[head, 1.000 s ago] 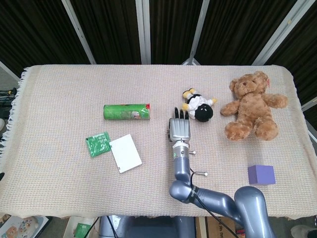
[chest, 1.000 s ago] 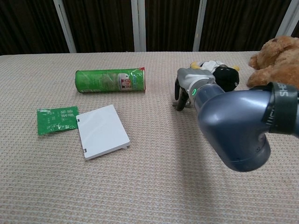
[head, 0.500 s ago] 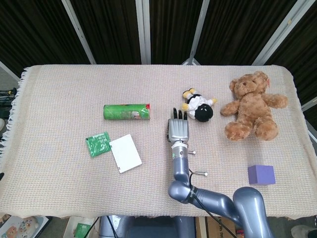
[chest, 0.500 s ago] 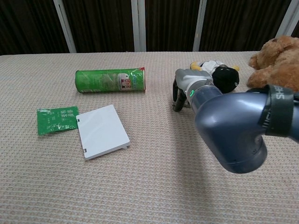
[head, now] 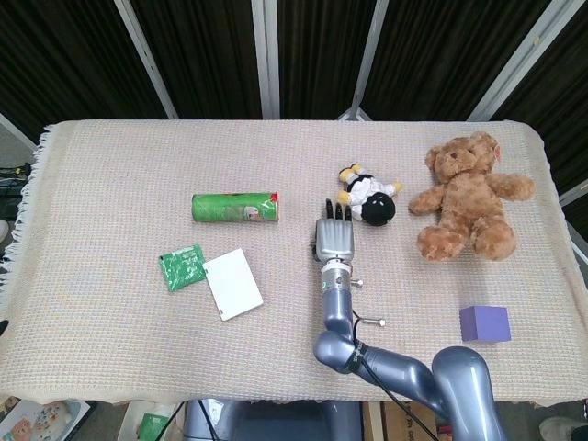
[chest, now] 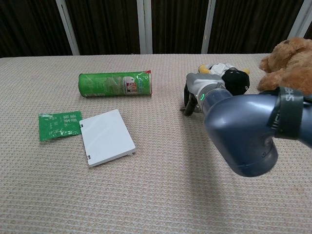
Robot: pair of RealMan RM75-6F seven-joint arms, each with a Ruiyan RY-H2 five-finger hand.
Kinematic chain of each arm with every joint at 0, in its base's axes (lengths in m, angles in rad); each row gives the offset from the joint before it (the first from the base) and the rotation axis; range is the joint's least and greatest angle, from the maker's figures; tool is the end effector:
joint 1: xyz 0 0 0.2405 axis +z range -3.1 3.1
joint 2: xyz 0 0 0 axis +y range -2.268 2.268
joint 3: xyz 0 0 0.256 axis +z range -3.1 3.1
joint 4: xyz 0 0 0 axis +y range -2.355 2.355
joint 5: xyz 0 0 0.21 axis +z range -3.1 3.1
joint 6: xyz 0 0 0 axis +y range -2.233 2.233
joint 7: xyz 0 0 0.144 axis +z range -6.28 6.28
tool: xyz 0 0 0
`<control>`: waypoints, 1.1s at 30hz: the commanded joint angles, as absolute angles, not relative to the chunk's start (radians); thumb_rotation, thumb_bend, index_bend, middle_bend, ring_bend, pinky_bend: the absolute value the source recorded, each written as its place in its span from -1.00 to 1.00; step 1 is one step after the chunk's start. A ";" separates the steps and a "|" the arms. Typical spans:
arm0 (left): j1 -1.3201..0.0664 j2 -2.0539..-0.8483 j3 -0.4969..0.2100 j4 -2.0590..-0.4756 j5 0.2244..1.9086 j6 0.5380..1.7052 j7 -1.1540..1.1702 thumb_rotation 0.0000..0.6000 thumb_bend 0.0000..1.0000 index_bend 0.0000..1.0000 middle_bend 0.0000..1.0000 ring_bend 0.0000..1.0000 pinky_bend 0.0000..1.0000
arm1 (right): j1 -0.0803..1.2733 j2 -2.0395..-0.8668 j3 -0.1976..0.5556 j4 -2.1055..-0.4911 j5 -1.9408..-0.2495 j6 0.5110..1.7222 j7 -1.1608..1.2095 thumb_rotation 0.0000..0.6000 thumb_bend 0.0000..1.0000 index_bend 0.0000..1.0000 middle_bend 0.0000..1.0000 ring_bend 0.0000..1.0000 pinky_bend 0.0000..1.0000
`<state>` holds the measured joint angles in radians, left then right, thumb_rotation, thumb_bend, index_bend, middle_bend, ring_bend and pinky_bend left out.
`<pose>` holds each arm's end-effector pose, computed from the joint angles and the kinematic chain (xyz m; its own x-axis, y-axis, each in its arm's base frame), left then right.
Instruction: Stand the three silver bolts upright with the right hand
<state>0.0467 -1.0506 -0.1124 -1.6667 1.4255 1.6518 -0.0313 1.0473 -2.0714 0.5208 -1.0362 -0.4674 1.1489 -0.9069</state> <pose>-0.3215 0.1486 0.2105 0.3934 -0.1769 0.9022 0.9151 0.1701 -0.3657 -0.0695 -0.3940 -0.1014 0.4237 -0.2675 0.8654 -0.8879 0.0663 0.4552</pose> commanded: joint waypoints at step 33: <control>0.049 -1.048 -0.114 -1.672 1.422 1.649 -0.038 1.00 -0.75 -0.71 -0.85 -1.00 -0.68 | 1.043 -2.061 0.521 -1.070 -0.485 1.140 -0.912 1.00 -0.37 0.22 -0.93 -0.93 -0.90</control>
<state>0.0487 -1.0481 -0.1137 -1.6719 1.4219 1.6495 -0.0379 1.0437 -2.0635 0.5229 -1.0665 -0.4866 1.1418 -0.9081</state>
